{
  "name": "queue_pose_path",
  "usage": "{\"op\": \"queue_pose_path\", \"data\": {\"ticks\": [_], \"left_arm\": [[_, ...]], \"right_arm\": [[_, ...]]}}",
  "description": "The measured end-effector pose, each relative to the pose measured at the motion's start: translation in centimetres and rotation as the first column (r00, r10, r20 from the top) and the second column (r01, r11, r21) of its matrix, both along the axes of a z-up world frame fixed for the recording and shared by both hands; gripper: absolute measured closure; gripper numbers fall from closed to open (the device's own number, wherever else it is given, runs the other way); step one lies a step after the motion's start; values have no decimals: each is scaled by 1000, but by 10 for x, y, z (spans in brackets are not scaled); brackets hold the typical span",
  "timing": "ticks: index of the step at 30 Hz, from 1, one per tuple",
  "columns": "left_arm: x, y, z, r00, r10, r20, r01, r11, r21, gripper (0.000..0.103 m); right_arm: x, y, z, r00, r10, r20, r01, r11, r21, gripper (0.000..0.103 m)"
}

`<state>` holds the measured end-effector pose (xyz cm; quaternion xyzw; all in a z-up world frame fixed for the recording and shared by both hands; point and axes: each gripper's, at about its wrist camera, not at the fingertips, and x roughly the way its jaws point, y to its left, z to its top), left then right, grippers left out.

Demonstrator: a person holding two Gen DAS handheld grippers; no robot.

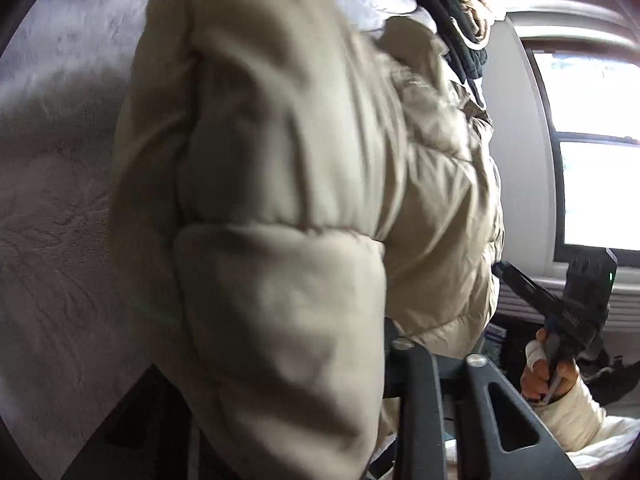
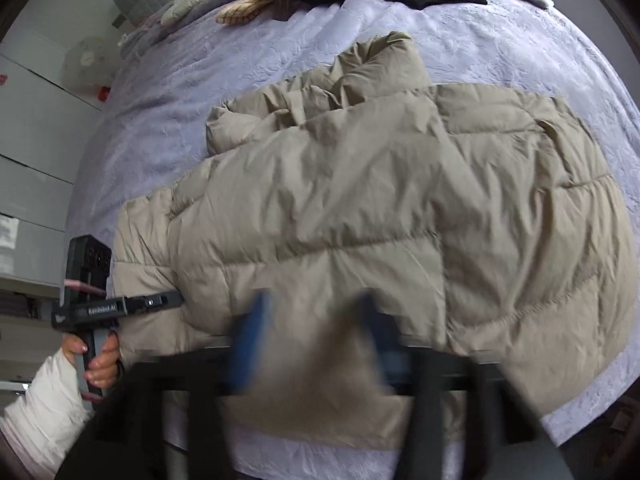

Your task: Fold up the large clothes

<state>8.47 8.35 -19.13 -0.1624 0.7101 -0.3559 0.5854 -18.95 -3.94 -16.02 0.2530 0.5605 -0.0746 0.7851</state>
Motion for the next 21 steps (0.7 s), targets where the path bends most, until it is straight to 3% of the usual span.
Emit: {"op": "queue_pose_path", "data": {"ticks": [3,5,8,12,16,21], "left_arm": [[-7,-6,28,1000,16,22,-17,1000,7,75],[-15,-14,57,999,38,34,-38,999,-28,75],[-28,-37,100,997,35,64,-30,997,-77,75],[-51,-95,149,991,-16,132,25,998,-61,75],[-76,-174,181,982,-64,176,62,998,15,75],[-101,-248,192,967,-113,229,75,983,167,75]], "right_arm": [[21,3,-19,998,64,12,-64,998,-24,92],[31,-3,-39,997,78,-5,-78,997,-5,92],[36,-23,-61,999,36,-12,-34,993,112,94],[30,-48,-79,1000,-12,-5,13,962,274,97],[27,-73,-92,999,-41,-5,40,913,405,100],[23,-99,-113,996,-90,-30,91,826,556,103]]}}
